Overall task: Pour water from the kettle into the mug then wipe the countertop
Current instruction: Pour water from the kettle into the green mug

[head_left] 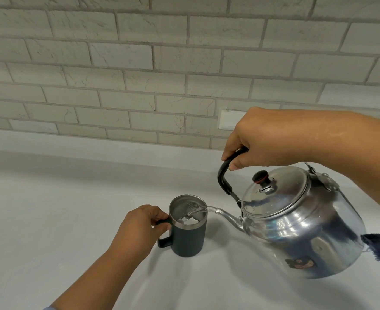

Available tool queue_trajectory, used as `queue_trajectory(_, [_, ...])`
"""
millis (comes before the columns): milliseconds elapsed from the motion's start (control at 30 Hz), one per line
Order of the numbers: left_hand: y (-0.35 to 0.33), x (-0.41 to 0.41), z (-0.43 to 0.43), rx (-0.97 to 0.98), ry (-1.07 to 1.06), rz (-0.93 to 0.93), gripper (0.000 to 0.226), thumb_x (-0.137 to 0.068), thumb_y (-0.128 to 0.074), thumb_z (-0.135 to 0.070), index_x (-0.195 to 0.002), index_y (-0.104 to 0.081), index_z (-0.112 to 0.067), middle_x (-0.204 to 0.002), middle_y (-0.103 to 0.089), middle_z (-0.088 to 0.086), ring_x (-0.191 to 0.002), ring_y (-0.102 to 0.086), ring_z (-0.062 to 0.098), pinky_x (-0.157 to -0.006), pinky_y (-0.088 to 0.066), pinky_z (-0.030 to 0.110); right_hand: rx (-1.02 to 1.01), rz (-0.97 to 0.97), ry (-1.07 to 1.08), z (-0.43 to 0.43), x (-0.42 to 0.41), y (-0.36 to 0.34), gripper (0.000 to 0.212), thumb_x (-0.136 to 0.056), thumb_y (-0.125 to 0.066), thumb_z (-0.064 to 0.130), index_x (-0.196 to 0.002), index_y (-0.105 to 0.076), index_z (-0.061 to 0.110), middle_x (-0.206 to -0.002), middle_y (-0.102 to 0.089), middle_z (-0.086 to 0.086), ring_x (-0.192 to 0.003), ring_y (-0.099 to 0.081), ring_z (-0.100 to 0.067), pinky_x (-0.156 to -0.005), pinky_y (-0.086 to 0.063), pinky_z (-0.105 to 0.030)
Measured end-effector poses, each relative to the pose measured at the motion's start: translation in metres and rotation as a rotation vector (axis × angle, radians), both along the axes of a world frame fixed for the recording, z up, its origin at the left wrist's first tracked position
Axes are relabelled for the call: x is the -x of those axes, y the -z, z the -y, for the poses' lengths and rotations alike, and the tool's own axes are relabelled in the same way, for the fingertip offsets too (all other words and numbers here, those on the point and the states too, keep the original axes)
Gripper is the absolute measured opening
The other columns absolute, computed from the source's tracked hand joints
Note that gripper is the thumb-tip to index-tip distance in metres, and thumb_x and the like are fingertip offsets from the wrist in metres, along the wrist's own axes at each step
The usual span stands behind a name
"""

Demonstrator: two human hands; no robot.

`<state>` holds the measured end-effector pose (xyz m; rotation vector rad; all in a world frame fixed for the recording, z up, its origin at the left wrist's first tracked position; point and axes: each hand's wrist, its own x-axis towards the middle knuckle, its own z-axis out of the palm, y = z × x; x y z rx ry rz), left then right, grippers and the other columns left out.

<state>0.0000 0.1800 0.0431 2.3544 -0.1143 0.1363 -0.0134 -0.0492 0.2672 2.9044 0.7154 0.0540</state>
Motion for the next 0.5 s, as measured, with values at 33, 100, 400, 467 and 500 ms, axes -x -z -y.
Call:
queue_trajectory(33, [0.000,0.000,0.000,0.000,0.000,0.001,0.012,-0.078,-0.073,-0.023,-0.087,-0.069,-0.031,-0.083,-0.064,-0.017,-0.079,-0.061,0.002,-0.066,-0.041,0.012,-0.010,0.002,0.006,0.002,0.000,0.001,0.026,-0.083,-0.062,0.046,-0.108,-0.067,0.039,-0.070,-0.045,0.026,-0.066,-0.046,0.006,-0.060,-0.039,-0.014])
queue_trajectory(100, [0.001,0.000,-0.001,0.002,0.000,0.000,0.012,-0.078,-0.073,-0.023,-0.085,-0.069,-0.032,-0.082,-0.064,-0.018,-0.078,-0.061,0.001,-0.065,-0.041,0.012,-0.021,0.007,0.021,0.006,0.001,0.003,0.025,-0.083,-0.061,0.048,-0.108,-0.065,0.042,-0.071,-0.046,0.026,-0.066,-0.046,0.006,-0.059,-0.040,-0.016])
queue_trajectory(400, [0.002,-0.002,-0.001,-0.013,0.010,0.010,0.012,-0.077,-0.074,-0.024,-0.083,-0.069,-0.033,-0.083,-0.065,-0.015,-0.078,-0.062,0.002,-0.066,-0.042,0.013,-0.093,-0.061,0.095,0.030,0.004,0.021,0.019,-0.082,-0.060,0.051,-0.097,-0.062,0.040,-0.075,-0.054,0.016,-0.065,-0.053,-0.003,-0.047,-0.039,-0.017])
queue_trajectory(467, [0.001,-0.001,-0.001,-0.014,0.013,0.011,0.012,-0.077,-0.074,-0.023,-0.082,-0.069,-0.033,-0.082,-0.066,-0.016,-0.079,-0.062,0.003,-0.066,-0.042,0.014,-0.108,-0.067,0.111,0.035,0.005,0.026,0.015,-0.081,-0.061,0.051,-0.090,-0.061,0.039,-0.072,-0.054,0.015,-0.065,-0.053,-0.003,-0.049,-0.037,-0.019])
queue_trajectory(500, [0.001,-0.001,-0.001,-0.013,0.013,0.012,0.013,-0.077,-0.074,-0.023,-0.081,-0.068,-0.034,-0.081,-0.066,-0.016,-0.079,-0.062,0.003,-0.065,-0.042,0.014,-0.115,-0.066,0.116,0.038,0.006,0.028,0.014,-0.081,-0.061,0.051,-0.087,-0.059,0.038,-0.072,-0.055,0.014,-0.064,-0.053,-0.003,-0.050,-0.035,-0.020])
